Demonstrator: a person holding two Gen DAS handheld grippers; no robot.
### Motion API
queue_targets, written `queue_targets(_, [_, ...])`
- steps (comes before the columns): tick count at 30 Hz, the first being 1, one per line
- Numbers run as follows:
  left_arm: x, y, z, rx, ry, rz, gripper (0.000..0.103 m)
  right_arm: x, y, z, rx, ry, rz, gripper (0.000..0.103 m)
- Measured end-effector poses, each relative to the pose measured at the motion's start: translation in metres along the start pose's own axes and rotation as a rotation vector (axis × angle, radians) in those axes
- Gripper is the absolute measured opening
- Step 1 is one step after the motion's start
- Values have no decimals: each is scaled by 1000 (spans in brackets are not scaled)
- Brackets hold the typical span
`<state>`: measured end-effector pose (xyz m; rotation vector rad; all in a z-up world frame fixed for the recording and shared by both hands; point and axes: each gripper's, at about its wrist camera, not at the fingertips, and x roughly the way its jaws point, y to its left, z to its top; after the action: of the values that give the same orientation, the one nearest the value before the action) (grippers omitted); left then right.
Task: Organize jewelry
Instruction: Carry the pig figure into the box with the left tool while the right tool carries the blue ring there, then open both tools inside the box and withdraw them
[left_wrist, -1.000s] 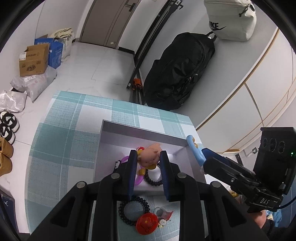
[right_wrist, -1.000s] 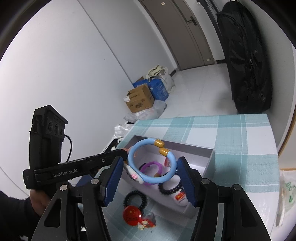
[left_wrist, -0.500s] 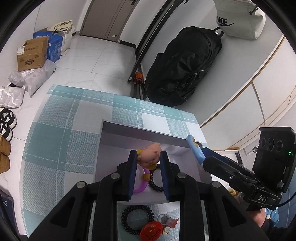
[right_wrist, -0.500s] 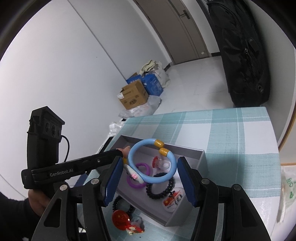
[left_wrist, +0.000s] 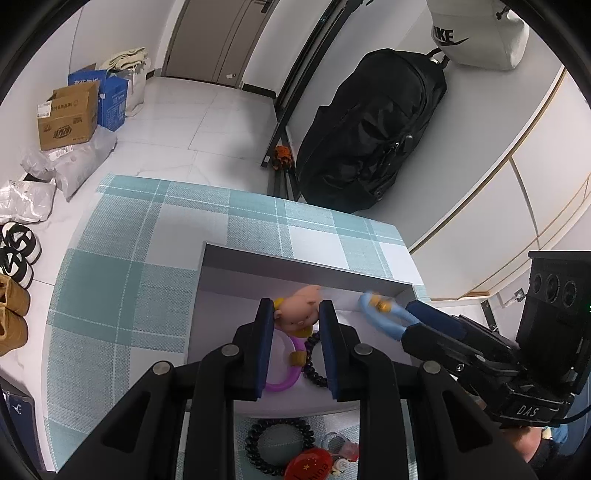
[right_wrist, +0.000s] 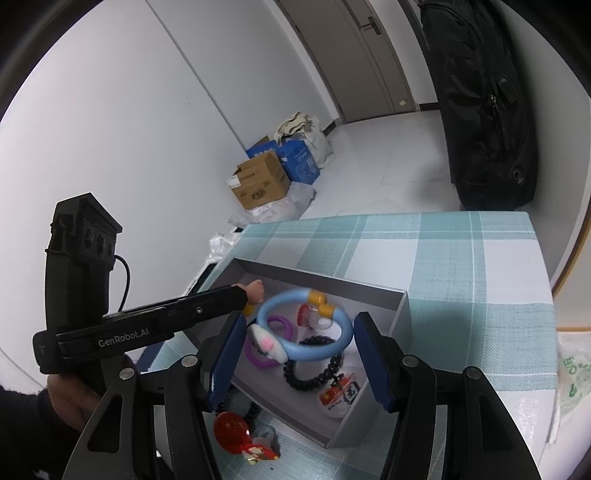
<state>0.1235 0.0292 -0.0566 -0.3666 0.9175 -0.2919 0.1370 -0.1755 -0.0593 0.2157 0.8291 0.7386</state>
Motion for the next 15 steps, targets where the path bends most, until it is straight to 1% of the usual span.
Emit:
queue_targets(3, [6, 2, 1, -29, 50, -29, 20, 0, 2, -1, -6, -5, -20, 61])
queue_targets(5, [4, 2, 2, -21, 48, -30, 21, -1, 3, 0, -14, -7, -23, 64])
queue_targets(6, [0, 1, 2, -17, 34, -31, 23, -2, 4, -1, -15, -8, -24, 67])
queue_targets(7, [-2, 0, 1, -16, 23, -37, 34, -4, 5, -1, -19, -13, -25, 71])
queue_targets(8, [-6, -1, 1, -13, 10, -47, 56, -5, 6, -1, -24, -19, -30, 72])
queue_targets(9, [-9, -1, 1, -12, -4, -49, 62, -6, 7, -2, -27, -22, -34, 74])
queue_targets(11, [-16, -3, -1, -7, -39, -59, 64, -9, 7, -2, -30, -34, -43, 76])
queue_targets(12, [-16, -4, -2, -2, -36, -60, 64, -11, 7, -2, -29, -37, -45, 77])
queue_targets(15, [-16, -7, -6, 20, -32, -24, 64, -15, 7, -4, -25, -53, -52, 79])
